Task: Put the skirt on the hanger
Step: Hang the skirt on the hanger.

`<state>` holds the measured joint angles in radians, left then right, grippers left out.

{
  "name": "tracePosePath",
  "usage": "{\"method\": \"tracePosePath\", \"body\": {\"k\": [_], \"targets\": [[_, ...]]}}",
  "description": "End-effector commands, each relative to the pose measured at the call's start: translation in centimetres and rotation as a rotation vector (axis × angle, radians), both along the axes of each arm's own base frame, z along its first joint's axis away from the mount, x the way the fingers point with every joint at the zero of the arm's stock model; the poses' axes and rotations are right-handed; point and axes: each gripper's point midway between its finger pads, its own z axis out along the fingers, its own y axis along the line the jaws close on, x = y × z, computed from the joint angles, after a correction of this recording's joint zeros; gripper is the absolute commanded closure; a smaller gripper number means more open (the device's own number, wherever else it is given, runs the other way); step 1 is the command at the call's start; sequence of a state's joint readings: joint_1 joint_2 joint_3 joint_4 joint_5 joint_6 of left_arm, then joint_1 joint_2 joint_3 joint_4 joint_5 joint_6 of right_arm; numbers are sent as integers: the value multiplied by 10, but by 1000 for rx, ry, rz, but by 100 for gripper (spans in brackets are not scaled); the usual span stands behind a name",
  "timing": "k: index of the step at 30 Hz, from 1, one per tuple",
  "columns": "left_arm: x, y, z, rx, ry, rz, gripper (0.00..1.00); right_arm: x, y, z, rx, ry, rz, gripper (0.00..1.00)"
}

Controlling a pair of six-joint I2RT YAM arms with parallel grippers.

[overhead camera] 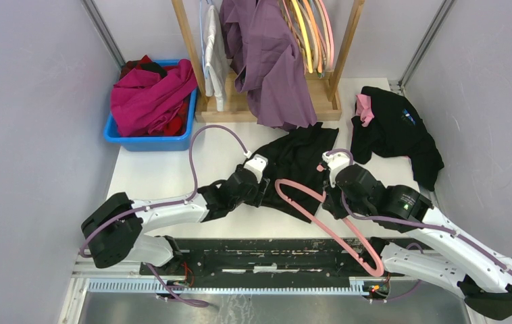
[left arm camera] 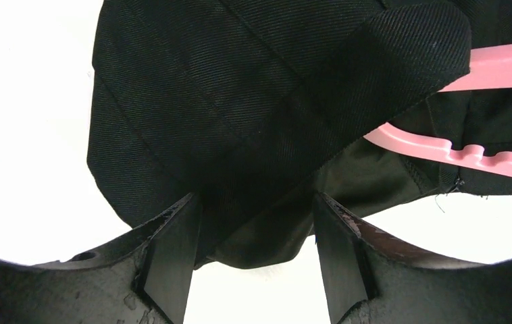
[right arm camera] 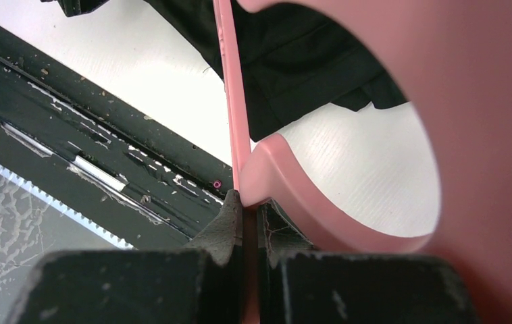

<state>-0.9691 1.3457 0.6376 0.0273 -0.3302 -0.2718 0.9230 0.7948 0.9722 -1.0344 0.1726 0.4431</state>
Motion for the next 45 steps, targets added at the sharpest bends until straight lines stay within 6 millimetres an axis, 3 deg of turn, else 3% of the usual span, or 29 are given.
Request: {"method": "tracePosePath", "body": {"k": [1, 8, 14, 17, 20, 21, 25, 36, 45], "targets": [[11, -10, 16, -15, -86, -33, 31, 2, 4, 12, 46, -34, 2, 99], [40, 5, 20, 87, -182, 94, 33, 1, 1, 15, 39, -35, -3, 99], [48, 7, 28, 85, -225, 142, 38, 1, -3, 19, 33, -41, -7, 99], [52, 10, 31, 100, -244, 155, 56, 1, -4, 18, 28, -44, -12, 99], [54, 9, 35, 101, -244, 160, 90, 2, -4, 18, 25, -45, -13, 99], [54, 6, 37, 94, -240, 152, 96, 3, -3, 18, 26, -46, -14, 99], [44, -9, 48, 41, -195, 80, 97, 6, 1, 23, 37, -57, -13, 99], [11, -29, 103, -135, -78, -48, 97, 27, 11, 40, 5, -82, -58, 99], [-18, -48, 141, -301, 1, -160, 96, 26, 30, 39, 20, -48, -33, 99]]}}
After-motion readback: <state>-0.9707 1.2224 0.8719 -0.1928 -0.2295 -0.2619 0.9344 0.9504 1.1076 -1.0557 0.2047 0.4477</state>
